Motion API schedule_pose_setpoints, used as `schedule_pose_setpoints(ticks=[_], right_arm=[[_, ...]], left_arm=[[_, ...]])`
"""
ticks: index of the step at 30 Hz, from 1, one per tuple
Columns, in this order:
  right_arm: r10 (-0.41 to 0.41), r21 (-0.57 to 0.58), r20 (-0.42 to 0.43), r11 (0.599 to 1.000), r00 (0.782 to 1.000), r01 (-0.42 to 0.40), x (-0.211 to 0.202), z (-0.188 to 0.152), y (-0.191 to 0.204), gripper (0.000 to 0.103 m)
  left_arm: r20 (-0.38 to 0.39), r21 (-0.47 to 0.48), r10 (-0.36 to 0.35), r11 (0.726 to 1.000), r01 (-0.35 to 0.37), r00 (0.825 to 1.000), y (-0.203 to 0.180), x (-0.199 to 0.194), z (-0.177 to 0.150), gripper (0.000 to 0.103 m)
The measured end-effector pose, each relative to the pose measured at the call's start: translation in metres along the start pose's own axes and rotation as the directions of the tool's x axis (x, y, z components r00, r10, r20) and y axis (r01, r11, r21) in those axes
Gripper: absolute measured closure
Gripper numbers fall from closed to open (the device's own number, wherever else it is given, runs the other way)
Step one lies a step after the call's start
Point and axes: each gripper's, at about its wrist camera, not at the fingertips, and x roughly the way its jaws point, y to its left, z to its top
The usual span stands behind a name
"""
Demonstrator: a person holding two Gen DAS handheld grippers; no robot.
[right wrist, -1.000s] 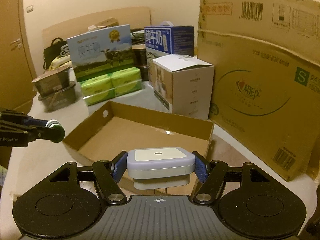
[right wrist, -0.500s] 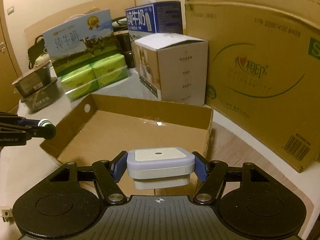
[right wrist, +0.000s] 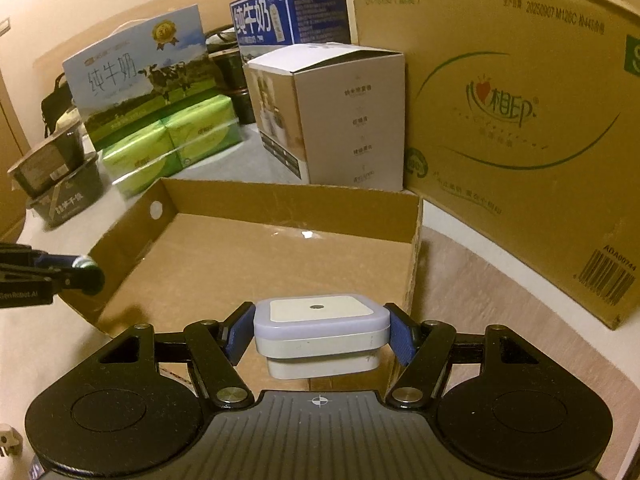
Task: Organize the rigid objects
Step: 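Carry the bottle and night-light in both grippers over the cardboard box, then open the left gripper dropping the bottle while the right releases the night-light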
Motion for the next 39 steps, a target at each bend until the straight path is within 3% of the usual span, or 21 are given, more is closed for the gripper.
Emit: schedule_pose_setpoints(ticks=[1,2,10,19,30,39], right_arm=[[0.006,0.004,0.004,1.0,1.0,-0.006,0.0,0.0,0.0,0.035],[0.003,0.007,0.006,1.0,1.0,-0.003,-0.001,0.0,0.0,0.034],[-0.018,0.022,0.058,1.0,0.998,0.016,-0.026,-0.002,-0.001,0.022],[-0.016,0.023,0.092,1.0,0.996,0.014,-0.073,-0.014,0.02,0.02],[-0.01,0.0,0.099,1.0,0.995,0.01,-0.122,-0.051,0.055,0.018],[0.004,0.021,0.124,1.0,0.992,-0.006,-0.15,-0.083,0.078,0.017]], left_arm=[[0.003,-0.009,0.002,1.0,-0.002,1.0,0.001,-0.002,0.0,0.057],[0.009,-0.013,0.003,1.0,-0.003,1.0,0.001,-0.004,0.0,0.054],[0.048,-0.039,0.004,0.999,-0.002,0.999,0.005,-0.034,-0.003,0.054],[0.09,-0.074,-0.019,0.997,0.026,0.996,-0.001,-0.082,-0.029,0.054],[0.138,-0.104,-0.023,0.994,0.037,0.99,-0.018,-0.14,-0.072,0.054],[0.165,-0.119,0.027,0.993,-0.007,0.986,-0.018,-0.175,-0.106,0.052]])
